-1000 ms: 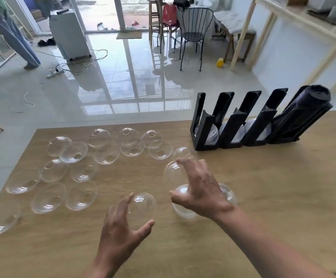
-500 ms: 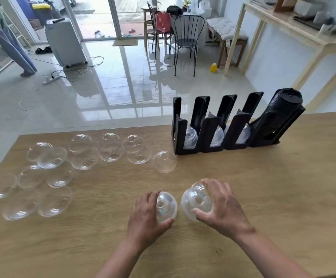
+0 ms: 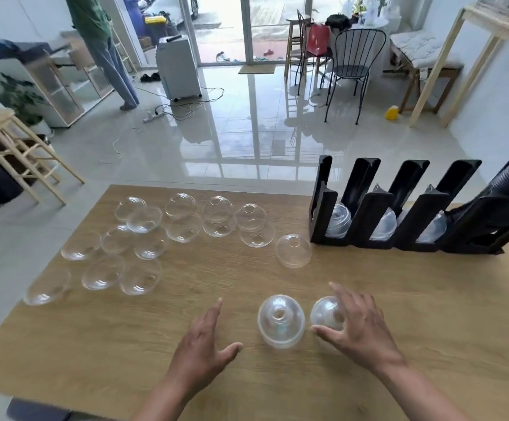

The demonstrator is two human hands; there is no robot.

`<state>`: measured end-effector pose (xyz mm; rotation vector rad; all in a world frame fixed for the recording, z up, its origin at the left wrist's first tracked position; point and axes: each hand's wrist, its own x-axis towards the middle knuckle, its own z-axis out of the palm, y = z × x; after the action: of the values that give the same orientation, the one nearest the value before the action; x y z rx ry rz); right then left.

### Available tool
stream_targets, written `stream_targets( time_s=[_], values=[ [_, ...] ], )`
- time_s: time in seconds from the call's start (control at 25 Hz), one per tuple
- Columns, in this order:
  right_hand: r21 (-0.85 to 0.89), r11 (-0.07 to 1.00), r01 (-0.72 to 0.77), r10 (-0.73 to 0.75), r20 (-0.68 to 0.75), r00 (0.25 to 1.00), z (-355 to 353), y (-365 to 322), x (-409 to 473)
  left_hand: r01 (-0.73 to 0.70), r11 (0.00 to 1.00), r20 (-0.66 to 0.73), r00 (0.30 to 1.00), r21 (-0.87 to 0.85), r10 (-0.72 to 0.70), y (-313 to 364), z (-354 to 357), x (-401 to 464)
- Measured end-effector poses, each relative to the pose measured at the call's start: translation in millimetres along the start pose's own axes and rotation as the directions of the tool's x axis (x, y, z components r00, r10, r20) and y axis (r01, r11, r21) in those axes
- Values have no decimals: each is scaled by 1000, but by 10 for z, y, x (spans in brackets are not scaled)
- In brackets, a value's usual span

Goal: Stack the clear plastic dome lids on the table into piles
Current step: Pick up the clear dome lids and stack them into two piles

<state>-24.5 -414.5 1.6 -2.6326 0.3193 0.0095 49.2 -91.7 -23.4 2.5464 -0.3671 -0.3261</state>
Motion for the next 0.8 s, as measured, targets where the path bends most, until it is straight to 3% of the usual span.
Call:
stream_targets(
  time_s=[0.2, 0.4, 0.6, 0.8],
  values=[
    [133, 978, 162, -143, -143, 979, -90, -634, 328, 199, 979, -118, 974, 34, -194, -640, -363, -193],
    [122, 961, 249, -244, -51, 968, 310, -1417, 630, 239, 971, -185, 954, -4, -236, -1080, -673, -107],
    [25, 920, 391, -392, 69, 917, 865, -2119, 919, 195, 980, -305, 931, -46, -200, -1454, -960, 55],
    [-64, 848, 525, -507, 187, 841, 1361, -2726, 1213, 91, 993, -477, 878, 78, -43, -1755, -1236, 217]
  ],
)
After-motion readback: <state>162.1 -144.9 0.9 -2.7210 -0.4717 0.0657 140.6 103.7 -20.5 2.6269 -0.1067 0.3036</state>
